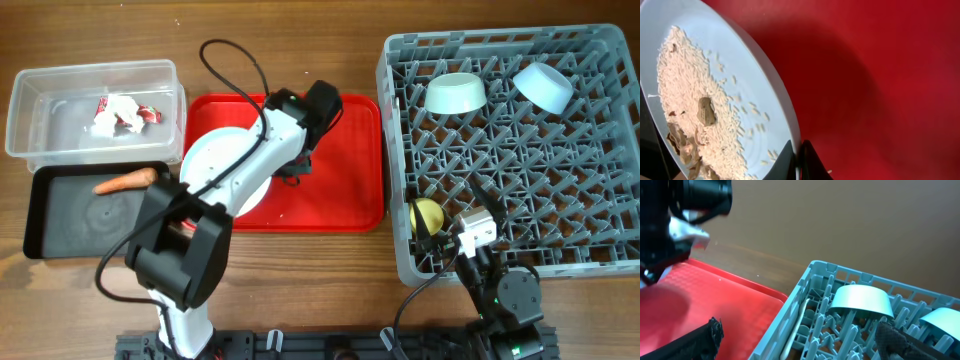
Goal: Sort waste into correct bins and load items into the dishwasher rack
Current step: 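Grasp the rim of the food-scrap plate with the left gripper, then tip the plate over the black tray to dump the rice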
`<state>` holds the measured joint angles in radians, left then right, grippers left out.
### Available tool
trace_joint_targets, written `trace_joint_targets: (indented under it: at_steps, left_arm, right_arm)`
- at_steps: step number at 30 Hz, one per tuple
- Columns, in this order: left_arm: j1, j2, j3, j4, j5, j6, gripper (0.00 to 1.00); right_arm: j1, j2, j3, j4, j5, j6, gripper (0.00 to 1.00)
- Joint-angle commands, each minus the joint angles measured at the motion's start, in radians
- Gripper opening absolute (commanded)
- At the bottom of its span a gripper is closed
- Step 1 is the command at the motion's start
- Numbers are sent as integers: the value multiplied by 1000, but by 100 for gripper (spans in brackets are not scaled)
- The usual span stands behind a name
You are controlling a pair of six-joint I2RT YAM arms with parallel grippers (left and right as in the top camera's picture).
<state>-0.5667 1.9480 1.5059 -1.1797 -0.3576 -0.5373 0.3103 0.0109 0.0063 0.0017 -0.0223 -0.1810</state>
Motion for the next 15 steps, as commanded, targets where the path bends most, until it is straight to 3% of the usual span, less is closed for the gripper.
trace_joint_targets:
  at_steps: [1, 7, 15]
  left_arm:
    - [1, -73, 41, -36, 36, 63, 4]
    - [41, -116, 41, -151, 43, 79, 4]
    - [282, -131, 41, -183, 340, 244, 4]
  right_arm:
    - [-5, -7, -1, 5, 6, -3, 100]
    - [-5, -7, -1, 5, 6, -3, 100]
    - [-5, -7, -1, 5, 6, -3, 100]
